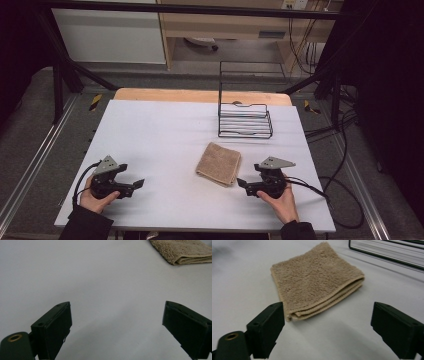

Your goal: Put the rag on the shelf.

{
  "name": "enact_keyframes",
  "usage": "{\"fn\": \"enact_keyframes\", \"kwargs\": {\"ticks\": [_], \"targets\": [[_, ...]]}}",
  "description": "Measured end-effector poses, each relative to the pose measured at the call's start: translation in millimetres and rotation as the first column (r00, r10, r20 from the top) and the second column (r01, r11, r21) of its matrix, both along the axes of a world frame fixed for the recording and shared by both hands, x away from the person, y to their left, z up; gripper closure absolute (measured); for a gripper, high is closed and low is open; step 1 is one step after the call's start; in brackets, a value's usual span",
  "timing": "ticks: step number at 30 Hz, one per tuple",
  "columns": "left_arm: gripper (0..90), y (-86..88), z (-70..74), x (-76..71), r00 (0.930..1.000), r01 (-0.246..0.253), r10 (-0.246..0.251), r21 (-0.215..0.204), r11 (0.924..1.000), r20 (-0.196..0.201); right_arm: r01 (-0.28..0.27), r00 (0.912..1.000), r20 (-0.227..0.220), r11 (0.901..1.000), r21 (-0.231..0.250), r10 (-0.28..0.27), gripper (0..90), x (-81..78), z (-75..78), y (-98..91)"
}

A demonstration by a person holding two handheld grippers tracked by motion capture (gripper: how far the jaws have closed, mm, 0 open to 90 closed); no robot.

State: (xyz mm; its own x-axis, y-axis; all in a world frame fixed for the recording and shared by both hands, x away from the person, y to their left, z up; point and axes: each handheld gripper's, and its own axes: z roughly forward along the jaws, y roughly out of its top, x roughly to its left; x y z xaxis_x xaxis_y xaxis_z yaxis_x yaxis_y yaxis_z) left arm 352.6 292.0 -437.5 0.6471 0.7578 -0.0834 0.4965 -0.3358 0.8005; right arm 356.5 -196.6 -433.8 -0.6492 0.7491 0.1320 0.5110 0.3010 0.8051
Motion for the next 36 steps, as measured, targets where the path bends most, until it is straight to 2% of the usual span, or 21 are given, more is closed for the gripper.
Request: {"fn": "enact_keyframes", "kwargs": {"ticks": [7, 13, 17, 23, 26, 31, 36], "targets": [[8.9, 0.6, 0.2, -0.5, 1.0, -0.002, 0.002, 0.003, 1.0, 0.002, -0.073, 0.9973, -0.007, 0.9972, -0.017, 0.073, 36.1, -0.2, -0.8, 21.6], [9.2, 0.1, 0.0, -0.5, 1.0, -0.002, 0.002, 0.002, 1.0, 0.002, -0.133, 0.991, -0.024, 0.9888, -0.067, 0.132, 51.5, 3.0, -5.8, 40.4], [9.3, -0.8, -0.4, -0.4, 1.0, 0.0, 0.0, 0.004, 1.0, -0.001, -0.156, 0.9875, -0.038, 0.9827, -0.1, 0.153, 54.2, 4.0, -9.7, 49.5], [9.4, -0.5, -0.5, -0.4, 1.0, -0.002, 0.002, 0.003, 1.0, -0.002, -0.164, 0.9865, -0.027, 0.9769, -0.137, 0.162, 55.8, 6.3, -15.7, 57.8], [9.4, -0.5, -0.5, -0.4, 1.0, -0.003, 0.003, 0.003, 1.0, -0.002, -0.163, 0.9866, -0.012, 0.975, -0.151, 0.163, 56.4, 6.1, -17.9, 58.6], [9.6, -0.5, -0.4, -0.4, 1.0, -0.002, 0.002, 0.003, 1.0, -0.002, -0.164, 0.9843, 0.032, 0.9673, -0.193, 0.174, 63.3, 4.9, -20.6, 58.7], [9.7, -0.3, -0.3, -0.5, 1.0, -0.004, 0.004, 0.001, 1.0, -0.002, -0.166, 0.9818, 0.055, 0.9625, -0.214, 0.182, 64.2, 2.6, -21.9, 59.2]]}}
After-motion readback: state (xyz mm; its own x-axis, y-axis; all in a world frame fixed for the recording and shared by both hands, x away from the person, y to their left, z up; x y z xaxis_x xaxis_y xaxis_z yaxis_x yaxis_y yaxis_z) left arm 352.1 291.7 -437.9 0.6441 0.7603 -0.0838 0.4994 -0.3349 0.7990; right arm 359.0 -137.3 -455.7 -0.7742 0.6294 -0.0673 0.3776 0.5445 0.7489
